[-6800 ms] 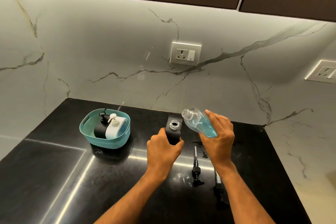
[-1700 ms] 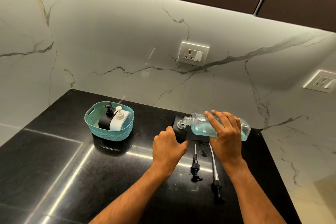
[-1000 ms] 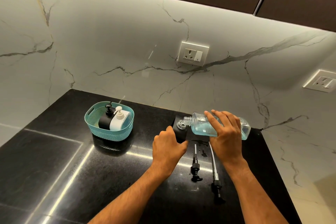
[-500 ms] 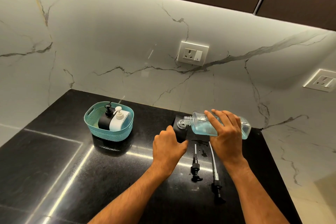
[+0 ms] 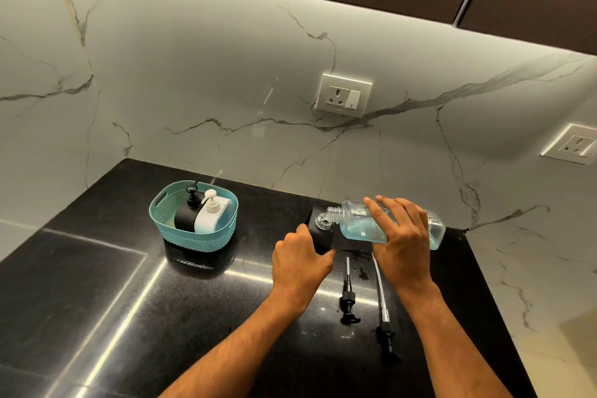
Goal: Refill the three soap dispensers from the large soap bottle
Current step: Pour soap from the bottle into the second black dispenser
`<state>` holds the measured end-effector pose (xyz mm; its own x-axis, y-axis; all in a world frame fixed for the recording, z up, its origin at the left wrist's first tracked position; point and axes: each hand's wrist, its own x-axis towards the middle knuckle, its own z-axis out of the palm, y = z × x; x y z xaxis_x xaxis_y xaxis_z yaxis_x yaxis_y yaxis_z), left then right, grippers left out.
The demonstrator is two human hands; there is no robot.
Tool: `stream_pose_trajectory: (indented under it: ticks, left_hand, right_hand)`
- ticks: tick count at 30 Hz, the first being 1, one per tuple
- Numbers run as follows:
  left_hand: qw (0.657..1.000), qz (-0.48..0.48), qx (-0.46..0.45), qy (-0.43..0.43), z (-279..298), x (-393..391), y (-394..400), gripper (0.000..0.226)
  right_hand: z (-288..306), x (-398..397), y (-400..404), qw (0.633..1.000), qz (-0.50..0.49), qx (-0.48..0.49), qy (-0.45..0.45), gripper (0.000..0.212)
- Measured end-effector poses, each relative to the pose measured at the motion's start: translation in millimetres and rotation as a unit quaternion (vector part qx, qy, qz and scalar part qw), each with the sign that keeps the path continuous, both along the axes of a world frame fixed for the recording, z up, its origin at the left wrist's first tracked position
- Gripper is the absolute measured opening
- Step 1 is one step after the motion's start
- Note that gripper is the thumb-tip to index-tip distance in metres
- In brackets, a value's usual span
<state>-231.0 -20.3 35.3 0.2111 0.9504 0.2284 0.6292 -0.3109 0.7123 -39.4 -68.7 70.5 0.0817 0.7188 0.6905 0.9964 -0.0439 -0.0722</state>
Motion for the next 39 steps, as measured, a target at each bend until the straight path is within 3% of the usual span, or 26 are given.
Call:
stream_pose_trajectory:
  ticks: [11, 21, 26, 31, 39]
  left_hand:
    - [1.0, 0.001, 0.011, -0.016, 4.5, 2.8, 2.1, 0.042]
    - [0.999, 0.005, 0.027, -0.033, 5.0, 8.8, 12.1, 0.041]
    - [0.999, -0.001, 0.017, -0.032, -1.5, 11.5, 16.4, 0.035]
    - [0.999, -0.021, -0.011, -0.038, -7.9, 12.2, 23.0, 0.03]
    - [0.999, 0.002, -0.016, -0.035, -12.1, 17.7, 38.9, 0.023]
  right_hand:
    - [-3.1, 0.7, 1.7, 0.998, -0.001, -0.002, 0.058, 0.075]
    - [-7.7, 10.5, 9.5, 0.975, 0.039, 0.019, 0.216, 0.072]
    - [-18.6, 36.3, 23.0, 0.945, 0.031, 0.03, 0.325, 0.074]
    - [-37.1, 66.1, 44.8, 0.881, 0.031, 0.037, 0.47, 0.07]
    - [-71.6, 99.1, 77.0, 0.825, 0.025, 0.009, 0.565, 0.074]
